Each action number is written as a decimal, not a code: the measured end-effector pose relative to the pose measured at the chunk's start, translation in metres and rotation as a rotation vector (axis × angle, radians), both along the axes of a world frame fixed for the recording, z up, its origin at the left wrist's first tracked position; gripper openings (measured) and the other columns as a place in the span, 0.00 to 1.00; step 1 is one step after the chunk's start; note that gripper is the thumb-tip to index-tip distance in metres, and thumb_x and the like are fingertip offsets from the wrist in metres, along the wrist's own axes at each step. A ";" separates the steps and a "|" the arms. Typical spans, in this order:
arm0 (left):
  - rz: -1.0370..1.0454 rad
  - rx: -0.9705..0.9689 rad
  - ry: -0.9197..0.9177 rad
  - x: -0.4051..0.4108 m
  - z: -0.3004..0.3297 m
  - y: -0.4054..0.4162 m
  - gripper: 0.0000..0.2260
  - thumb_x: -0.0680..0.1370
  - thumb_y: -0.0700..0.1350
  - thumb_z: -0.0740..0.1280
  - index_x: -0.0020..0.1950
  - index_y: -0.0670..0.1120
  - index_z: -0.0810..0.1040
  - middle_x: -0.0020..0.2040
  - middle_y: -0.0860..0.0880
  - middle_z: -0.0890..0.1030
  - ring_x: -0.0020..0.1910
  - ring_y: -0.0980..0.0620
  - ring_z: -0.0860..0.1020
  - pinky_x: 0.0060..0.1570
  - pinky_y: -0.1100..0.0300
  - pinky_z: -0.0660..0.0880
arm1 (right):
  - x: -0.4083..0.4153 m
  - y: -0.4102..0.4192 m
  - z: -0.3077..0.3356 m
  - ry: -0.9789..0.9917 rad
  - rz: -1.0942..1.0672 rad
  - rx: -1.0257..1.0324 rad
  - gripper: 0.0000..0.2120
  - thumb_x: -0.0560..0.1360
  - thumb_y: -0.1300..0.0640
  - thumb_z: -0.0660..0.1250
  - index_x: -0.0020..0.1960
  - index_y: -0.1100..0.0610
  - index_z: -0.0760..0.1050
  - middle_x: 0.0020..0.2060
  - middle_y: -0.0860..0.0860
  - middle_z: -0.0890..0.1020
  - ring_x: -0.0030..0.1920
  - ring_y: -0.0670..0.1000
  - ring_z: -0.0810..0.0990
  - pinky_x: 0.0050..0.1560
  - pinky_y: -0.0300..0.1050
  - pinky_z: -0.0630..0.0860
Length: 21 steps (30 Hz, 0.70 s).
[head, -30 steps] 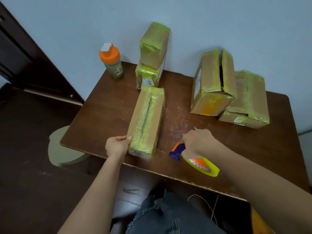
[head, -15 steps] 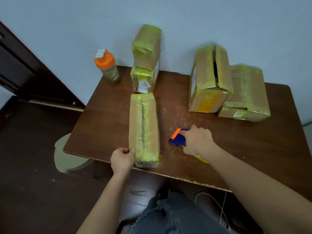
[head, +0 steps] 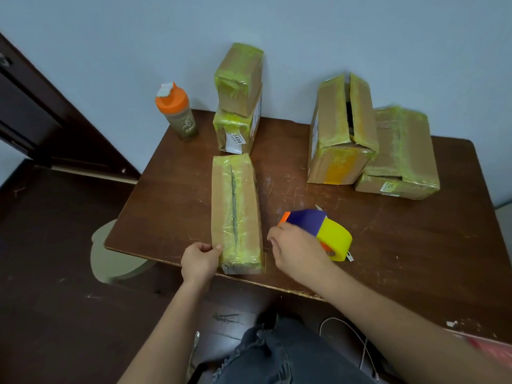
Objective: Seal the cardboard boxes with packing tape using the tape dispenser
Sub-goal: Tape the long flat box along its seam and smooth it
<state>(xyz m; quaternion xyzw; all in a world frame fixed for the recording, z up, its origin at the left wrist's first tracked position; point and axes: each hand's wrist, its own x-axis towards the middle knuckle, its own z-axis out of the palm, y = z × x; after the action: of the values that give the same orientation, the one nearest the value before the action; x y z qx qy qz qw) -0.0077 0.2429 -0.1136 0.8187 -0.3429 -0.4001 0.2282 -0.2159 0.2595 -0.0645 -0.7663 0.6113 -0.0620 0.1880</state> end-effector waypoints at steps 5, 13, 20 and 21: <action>0.009 -0.009 0.024 0.000 -0.001 0.000 0.08 0.74 0.47 0.72 0.42 0.43 0.79 0.38 0.44 0.80 0.37 0.44 0.77 0.42 0.48 0.77 | 0.010 0.017 -0.044 -0.523 -0.632 0.672 0.18 0.83 0.51 0.56 0.66 0.62 0.72 0.60 0.57 0.78 0.63 0.57 0.75 0.65 0.48 0.70; -0.002 -0.006 0.005 0.001 -0.006 0.003 0.08 0.74 0.50 0.72 0.40 0.47 0.78 0.37 0.47 0.80 0.38 0.44 0.77 0.46 0.47 0.77 | 0.017 0.026 -0.062 -1.034 -1.036 0.687 0.09 0.78 0.52 0.68 0.42 0.56 0.78 0.35 0.51 0.78 0.39 0.47 0.76 0.51 0.43 0.76; 0.013 -0.015 0.035 0.003 -0.009 0.003 0.09 0.73 0.51 0.73 0.40 0.47 0.78 0.38 0.47 0.80 0.38 0.45 0.77 0.47 0.46 0.78 | 0.025 0.027 -0.075 -0.948 -0.939 0.560 0.10 0.79 0.51 0.67 0.43 0.56 0.79 0.36 0.50 0.78 0.38 0.48 0.74 0.43 0.43 0.74; 0.015 -0.015 0.038 0.004 -0.010 0.003 0.09 0.72 0.52 0.73 0.40 0.48 0.78 0.38 0.47 0.81 0.39 0.45 0.78 0.48 0.44 0.79 | 0.026 0.027 -0.077 -0.927 -0.926 0.558 0.11 0.79 0.50 0.67 0.43 0.56 0.80 0.36 0.50 0.77 0.39 0.49 0.74 0.44 0.43 0.73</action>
<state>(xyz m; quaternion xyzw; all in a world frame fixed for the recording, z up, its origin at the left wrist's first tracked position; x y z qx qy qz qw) -0.0035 0.2459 -0.1239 0.8117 -0.3356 -0.4112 0.2437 -0.1895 0.2867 -0.1420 -0.2459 0.7242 -0.2963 0.5721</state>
